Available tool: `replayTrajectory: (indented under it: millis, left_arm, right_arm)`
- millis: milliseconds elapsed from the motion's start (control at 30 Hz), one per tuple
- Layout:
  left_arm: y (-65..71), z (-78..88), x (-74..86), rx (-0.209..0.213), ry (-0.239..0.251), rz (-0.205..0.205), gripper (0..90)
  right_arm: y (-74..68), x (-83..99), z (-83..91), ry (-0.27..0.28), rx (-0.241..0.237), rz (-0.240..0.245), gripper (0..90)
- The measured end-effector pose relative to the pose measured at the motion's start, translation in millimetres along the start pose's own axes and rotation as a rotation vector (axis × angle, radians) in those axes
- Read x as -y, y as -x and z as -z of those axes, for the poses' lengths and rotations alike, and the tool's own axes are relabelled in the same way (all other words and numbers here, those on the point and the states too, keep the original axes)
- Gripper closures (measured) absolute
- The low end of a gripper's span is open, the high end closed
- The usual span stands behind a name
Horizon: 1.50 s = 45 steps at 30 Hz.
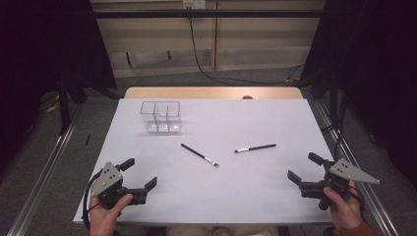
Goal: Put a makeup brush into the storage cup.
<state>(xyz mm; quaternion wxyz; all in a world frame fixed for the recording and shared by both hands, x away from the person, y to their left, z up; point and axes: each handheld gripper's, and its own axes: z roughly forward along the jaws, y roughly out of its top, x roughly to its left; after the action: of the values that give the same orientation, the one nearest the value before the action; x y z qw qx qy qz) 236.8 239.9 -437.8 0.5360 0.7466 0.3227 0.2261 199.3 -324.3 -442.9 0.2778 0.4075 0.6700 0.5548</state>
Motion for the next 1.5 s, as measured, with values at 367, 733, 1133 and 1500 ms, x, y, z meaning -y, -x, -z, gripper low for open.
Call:
replayTrajectory:
  millis: [367,733,1133,1500]
  left_arm:
    - [4.8,-13.2,-12.5,0.044,-0.003,-0.016,3.4]
    - [0.7,-32.9,-21.2,0.064,-0.013,-0.016,3.5]
    - [-2.3,-45.7,-30.7,0.070,0.001,-0.021,3.5]
    - [-6.5,-63.4,-45.4,0.066,0.029,-0.013,3.4]
  right_arm:
    - [-0.1,0.4,-1.0,0.001,-0.007,-0.002,0.0]
    - [-1.4,0.3,-3.2,-0.003,-0.019,-0.001,0.0]
    - [-1.8,-0.1,-5.1,-0.005,-0.027,-0.004,0.0]
    - [-2.5,-1.1,-10.1,-0.012,-0.043,0.004,0.0]
